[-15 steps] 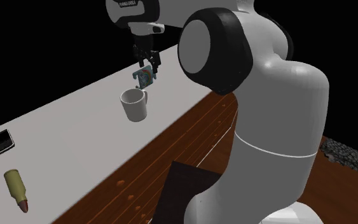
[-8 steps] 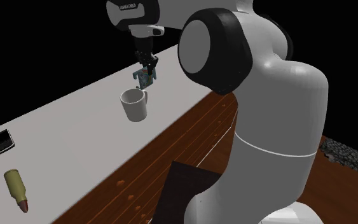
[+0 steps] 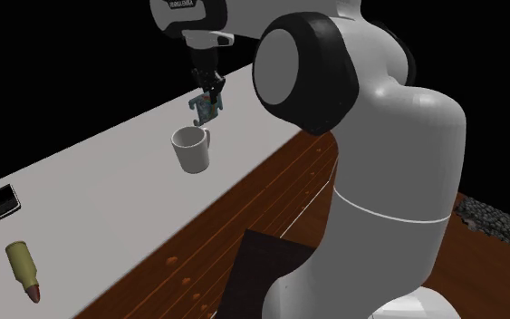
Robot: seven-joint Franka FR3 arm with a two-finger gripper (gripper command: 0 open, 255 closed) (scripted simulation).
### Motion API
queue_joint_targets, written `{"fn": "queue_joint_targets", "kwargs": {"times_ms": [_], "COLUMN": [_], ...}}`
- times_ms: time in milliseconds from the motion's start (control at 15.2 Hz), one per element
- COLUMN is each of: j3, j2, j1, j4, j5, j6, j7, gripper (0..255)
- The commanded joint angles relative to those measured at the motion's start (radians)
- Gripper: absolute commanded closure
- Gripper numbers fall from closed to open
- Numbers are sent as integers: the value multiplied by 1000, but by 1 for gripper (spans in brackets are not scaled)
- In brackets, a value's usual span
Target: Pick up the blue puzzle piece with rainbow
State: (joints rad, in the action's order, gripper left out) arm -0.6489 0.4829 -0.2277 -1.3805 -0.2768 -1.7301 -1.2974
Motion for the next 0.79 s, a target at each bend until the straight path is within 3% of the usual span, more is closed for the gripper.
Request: {"fn": "queue_joint_targets", "kwargs": {"times_ms": [0, 726], "j3": [-2, -2], "j2": [-3, 16], "j1": [-3, -43], "j4": [21, 204], "j5": [2, -5], "j6": [24, 183], "j7": [2, 10], "gripper": [255, 255]}}
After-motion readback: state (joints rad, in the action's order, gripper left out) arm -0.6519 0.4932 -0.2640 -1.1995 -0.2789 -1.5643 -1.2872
